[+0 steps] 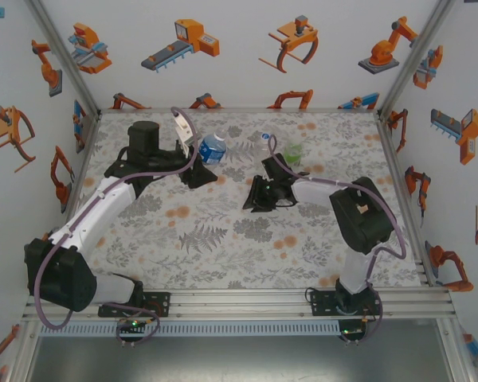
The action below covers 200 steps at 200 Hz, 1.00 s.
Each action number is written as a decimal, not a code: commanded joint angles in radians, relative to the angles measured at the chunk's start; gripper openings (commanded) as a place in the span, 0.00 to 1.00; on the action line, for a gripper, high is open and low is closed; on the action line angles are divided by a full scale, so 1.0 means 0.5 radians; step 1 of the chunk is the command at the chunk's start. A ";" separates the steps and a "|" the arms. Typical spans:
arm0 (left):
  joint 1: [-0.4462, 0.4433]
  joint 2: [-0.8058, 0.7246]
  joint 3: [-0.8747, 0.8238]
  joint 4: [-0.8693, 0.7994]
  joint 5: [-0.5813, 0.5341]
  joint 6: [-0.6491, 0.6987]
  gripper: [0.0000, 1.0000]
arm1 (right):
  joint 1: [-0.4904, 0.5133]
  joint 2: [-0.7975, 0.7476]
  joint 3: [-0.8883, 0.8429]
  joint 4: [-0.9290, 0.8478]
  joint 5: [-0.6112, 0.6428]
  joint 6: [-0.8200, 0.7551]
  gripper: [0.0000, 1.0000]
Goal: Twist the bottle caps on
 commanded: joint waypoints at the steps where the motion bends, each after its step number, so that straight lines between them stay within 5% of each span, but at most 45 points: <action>1: -0.013 0.024 0.055 -0.025 0.061 0.000 0.00 | -0.001 -0.065 0.033 -0.245 0.263 -0.078 0.43; 78: -0.012 0.034 0.067 -0.057 0.052 0.015 0.00 | 0.209 -0.018 0.467 -0.739 0.771 -0.452 0.46; 200: -0.016 0.040 0.075 -0.073 0.052 0.019 0.00 | 0.306 0.265 0.723 -0.929 0.761 -0.608 0.46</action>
